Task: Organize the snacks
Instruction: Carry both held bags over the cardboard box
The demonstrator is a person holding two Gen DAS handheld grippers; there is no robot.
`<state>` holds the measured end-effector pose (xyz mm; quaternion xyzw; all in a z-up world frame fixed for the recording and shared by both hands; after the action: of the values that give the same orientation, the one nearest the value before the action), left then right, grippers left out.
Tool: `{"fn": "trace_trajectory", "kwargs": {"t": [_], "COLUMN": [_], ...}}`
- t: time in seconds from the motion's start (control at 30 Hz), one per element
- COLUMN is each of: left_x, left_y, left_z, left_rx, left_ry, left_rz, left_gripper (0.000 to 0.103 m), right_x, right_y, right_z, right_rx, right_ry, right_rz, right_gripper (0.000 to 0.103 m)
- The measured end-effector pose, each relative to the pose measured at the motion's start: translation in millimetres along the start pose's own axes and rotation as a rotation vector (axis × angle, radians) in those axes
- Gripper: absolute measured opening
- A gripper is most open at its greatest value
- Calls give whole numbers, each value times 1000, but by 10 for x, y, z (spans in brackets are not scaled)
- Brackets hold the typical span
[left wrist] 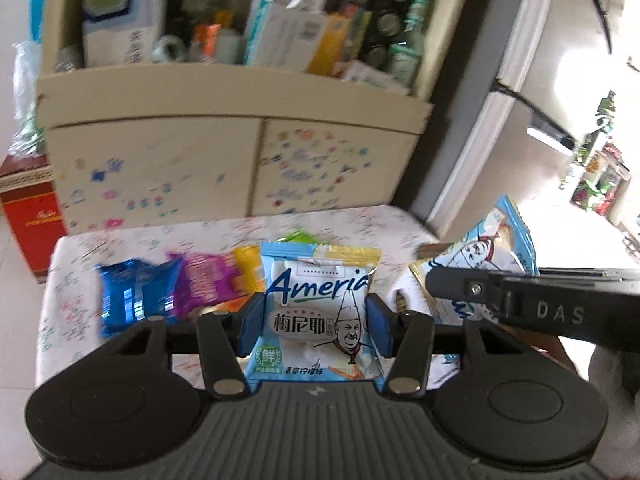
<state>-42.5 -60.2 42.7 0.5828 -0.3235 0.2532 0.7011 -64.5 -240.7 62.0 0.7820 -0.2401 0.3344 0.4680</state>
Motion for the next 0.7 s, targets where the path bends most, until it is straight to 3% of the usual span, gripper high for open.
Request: {"fn": "trace_trajectory", "kwargs": {"t": [0.33,0.7], "left_x": [-10,-68], "left_y": [62,49], "left_z": [436,771], "left_rx": [-76,-150], "left_ry": [-91,-144], "left_rz": [17,11], "left_gripper": [53,53], "right_x": [-54,-139], "right_y": [545,735], "right_z": [405,774], "right_rx": [-87,-193], "right_ry": [-133,-223], "right_rz": [92,113], "right_gripper": [19,19]}}
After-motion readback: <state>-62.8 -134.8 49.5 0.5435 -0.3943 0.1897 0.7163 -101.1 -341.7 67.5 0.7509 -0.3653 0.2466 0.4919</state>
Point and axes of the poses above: each gripper's, at about its wrist camera, not at the fingertips, and y roughly against the way its jaws point, z to its right, x to its top, the point moved 2 cm from there along -y, roughly the way its jaws point, and after that the axes turned 11 degrees about x, right-handed, at the moved point
